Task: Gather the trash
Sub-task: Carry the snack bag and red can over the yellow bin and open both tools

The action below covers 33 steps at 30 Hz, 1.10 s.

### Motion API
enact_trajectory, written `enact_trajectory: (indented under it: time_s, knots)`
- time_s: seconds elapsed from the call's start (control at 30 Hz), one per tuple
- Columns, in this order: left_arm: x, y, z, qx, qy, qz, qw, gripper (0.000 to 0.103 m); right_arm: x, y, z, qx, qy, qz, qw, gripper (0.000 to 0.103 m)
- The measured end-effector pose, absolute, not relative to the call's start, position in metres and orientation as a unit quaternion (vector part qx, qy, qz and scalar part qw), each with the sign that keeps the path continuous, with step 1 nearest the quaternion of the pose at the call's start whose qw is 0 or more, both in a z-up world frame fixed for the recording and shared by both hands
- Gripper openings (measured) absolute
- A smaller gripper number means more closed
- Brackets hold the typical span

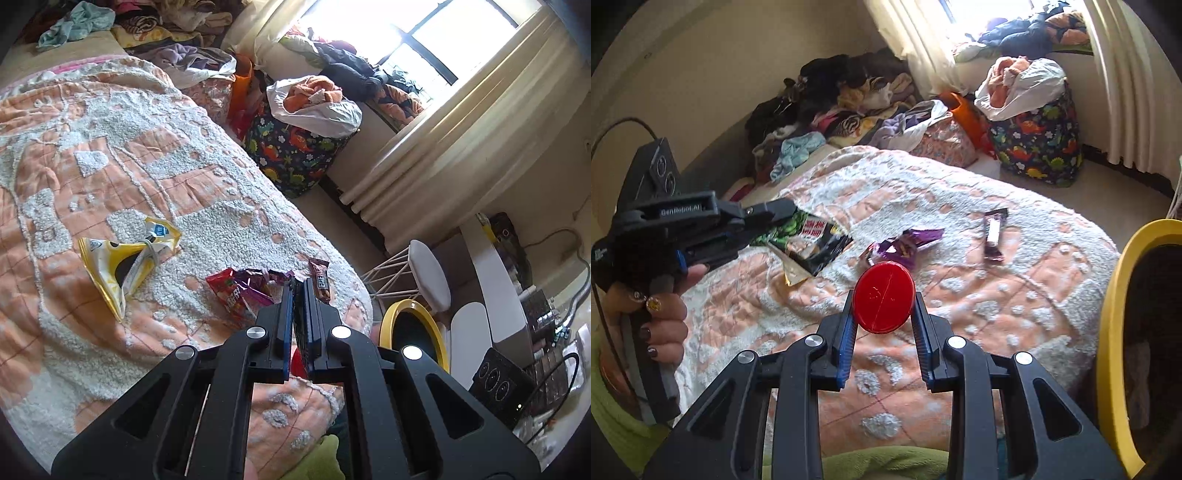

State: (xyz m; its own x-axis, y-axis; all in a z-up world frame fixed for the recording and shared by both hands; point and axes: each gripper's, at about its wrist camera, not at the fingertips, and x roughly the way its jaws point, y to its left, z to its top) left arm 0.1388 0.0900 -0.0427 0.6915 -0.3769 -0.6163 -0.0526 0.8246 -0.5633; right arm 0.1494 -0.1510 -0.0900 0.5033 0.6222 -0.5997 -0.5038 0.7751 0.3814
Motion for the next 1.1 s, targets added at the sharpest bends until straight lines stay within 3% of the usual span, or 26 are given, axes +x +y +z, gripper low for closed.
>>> enact_trajectory:
  time_s: [1.1]
  knots:
    - [0.150,-0.019,-0.035,-0.202,0.400,-0.173,0.877,0.002,0.154,-0.304,-0.051,0.166,0.297,0.189,0.921,0.027]
